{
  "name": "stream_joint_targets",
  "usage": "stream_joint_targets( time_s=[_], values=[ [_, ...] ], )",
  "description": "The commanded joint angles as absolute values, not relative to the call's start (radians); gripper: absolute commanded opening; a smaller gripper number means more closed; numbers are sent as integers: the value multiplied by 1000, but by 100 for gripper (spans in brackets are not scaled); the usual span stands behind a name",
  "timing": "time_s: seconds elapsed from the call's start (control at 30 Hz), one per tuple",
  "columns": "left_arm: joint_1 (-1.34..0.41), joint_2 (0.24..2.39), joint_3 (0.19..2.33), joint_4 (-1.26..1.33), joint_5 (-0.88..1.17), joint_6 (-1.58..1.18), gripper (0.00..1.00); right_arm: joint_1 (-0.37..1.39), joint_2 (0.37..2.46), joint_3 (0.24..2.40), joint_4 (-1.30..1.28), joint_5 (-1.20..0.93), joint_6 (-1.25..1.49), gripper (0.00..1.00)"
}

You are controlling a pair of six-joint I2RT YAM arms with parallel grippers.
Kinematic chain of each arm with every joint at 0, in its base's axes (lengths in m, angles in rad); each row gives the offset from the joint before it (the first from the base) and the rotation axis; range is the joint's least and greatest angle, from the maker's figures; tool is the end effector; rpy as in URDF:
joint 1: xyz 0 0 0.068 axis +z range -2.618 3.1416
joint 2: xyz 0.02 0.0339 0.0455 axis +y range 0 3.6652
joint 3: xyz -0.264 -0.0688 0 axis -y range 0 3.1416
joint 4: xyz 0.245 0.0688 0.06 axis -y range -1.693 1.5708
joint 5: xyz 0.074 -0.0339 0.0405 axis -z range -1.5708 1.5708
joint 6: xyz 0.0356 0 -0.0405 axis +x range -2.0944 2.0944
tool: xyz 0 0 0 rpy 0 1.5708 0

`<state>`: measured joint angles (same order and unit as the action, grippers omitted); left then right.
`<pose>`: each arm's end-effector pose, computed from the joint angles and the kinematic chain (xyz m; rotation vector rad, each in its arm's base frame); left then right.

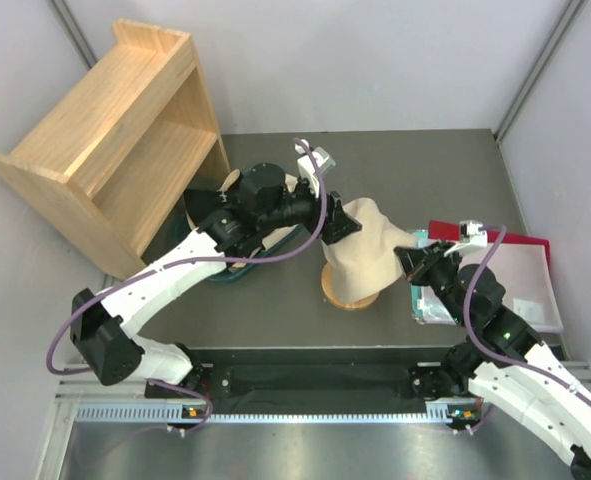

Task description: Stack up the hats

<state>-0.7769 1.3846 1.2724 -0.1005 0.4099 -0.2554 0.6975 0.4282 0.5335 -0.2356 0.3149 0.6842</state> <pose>0.2222 -0.2384 0.3826 0.7887 1.7335 -1.0877 0.1022 0.0713 0.2945 0.2305 1.7388 0.7588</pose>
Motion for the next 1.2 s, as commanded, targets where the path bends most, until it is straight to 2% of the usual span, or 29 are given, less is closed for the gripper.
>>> stream_joint_targets(
  time_s=[0.0, 0.17, 0.37, 0.97, 1.03, 1.13, 1.17],
  values=[
    [-776, 1293, 1270, -31, 282, -235, 90, 696, 381, 508, -339, 443, 722, 0],
    [-775, 1236, 1227, -90, 111, -199, 99, 696, 365, 460, -334, 430, 761, 0],
    [-761, 1184, 1131, -172, -155, -222, 99, 696, 382, 413, -333, 385, 805, 0],
    [-592, 1035, 924, -264, -255, -334, 99, 698, 400, 373, -483, 399, 876, 0],
    [-554, 1032, 901, -259, -247, -344, 99, 698, 394, 371, -494, 396, 873, 4],
    [-482, 1035, 856, -224, -180, -360, 99, 698, 374, 382, -503, 393, 862, 21],
    [-470, 1037, 851, -216, -166, -365, 99, 698, 359, 385, -506, 387, 861, 37]
  ],
)
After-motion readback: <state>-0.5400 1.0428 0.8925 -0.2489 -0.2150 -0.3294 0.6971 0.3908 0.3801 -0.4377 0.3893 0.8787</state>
